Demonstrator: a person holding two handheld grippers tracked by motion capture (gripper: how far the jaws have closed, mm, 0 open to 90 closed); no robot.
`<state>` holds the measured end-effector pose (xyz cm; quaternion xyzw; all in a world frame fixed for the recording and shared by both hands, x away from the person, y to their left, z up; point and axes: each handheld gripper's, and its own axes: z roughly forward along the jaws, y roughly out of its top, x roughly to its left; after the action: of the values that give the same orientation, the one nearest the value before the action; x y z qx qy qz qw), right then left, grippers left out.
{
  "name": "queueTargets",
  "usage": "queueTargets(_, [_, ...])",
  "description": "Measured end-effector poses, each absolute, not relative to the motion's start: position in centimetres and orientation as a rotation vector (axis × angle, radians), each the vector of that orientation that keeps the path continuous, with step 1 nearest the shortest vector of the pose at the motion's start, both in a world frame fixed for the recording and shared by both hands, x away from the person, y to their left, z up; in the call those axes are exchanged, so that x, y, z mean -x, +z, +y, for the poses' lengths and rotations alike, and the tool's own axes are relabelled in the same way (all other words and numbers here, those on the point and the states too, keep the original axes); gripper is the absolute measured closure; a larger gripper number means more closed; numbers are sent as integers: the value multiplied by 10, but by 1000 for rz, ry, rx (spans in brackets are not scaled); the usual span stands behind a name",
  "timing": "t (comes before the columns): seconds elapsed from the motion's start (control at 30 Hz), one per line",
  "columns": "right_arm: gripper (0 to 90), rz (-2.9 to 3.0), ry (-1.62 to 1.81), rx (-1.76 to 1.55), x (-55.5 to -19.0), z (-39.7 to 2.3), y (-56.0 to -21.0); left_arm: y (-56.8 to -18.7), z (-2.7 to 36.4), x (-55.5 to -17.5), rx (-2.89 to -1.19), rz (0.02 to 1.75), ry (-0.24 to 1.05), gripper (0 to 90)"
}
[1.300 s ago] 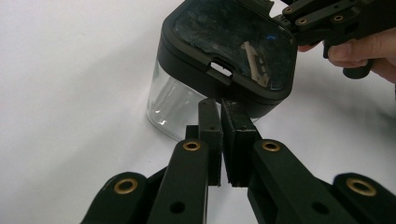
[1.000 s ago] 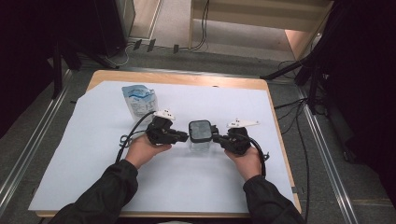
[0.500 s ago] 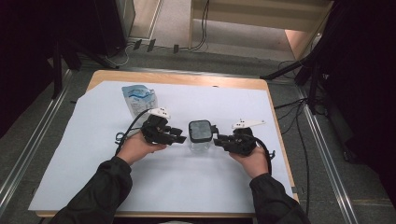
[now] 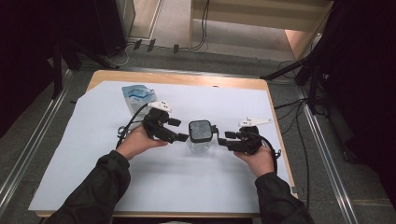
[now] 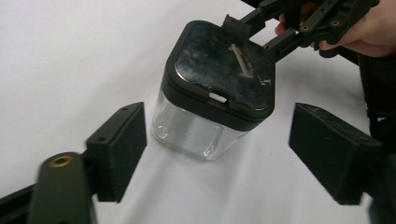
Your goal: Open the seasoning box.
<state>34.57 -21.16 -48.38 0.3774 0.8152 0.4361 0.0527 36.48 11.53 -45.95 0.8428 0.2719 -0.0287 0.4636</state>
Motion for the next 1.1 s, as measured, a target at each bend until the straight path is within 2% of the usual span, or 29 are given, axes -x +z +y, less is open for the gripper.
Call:
queueTargets(0.07, [506,2482,1317,-1151,-346,-213,-484,-460,114,-366,-2091,635,-69,146])
queueTargets(0.37, [500,2463,1322,-1178,-349,-216,-485,-467,100,-373,-2153,556,-33,54])
queueTargets(0.83, [501,2450,1326,-1215,-349,-219,-489,-483,84,-379,-2149,506,-14,60])
queueTargets(1.1, [501,2452,1316,-1220,-346,-218,-490,-491,79,-382,-2143,513,-47,70])
